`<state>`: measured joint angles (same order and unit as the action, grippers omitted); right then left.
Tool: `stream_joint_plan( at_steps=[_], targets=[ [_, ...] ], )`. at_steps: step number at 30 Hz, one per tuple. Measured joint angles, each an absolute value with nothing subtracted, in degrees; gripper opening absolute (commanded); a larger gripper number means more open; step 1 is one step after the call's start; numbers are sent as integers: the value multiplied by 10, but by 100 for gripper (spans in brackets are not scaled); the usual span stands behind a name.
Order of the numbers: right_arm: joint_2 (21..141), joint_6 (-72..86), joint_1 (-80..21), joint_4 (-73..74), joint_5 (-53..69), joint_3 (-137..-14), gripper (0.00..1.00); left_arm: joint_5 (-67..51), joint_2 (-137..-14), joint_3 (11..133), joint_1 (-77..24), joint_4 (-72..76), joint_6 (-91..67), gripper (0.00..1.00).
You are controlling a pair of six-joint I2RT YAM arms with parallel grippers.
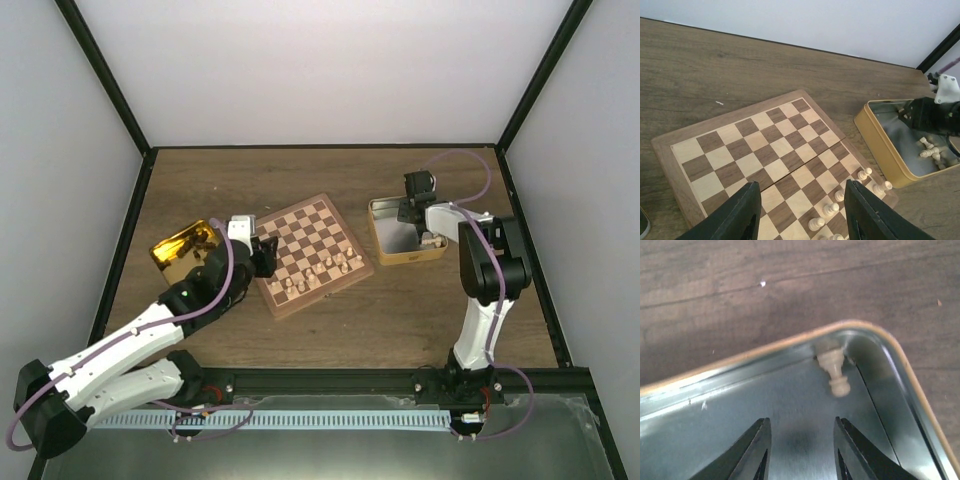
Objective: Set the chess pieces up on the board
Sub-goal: Pick up the chess piece from the storage box.
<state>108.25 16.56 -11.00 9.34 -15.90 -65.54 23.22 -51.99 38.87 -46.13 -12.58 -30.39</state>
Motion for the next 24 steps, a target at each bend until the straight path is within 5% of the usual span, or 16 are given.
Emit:
stream_joint_plan(
  at_steps=[8, 24],
  targets=[
    [1138, 140, -90, 88, -173, -705, 36, 216, -506, 389, -460, -121, -293, 48],
    [1152, 95, -75, 86, -162, -719, 19, 206, -505, 389, -457, -117, -293, 48]
  ],
)
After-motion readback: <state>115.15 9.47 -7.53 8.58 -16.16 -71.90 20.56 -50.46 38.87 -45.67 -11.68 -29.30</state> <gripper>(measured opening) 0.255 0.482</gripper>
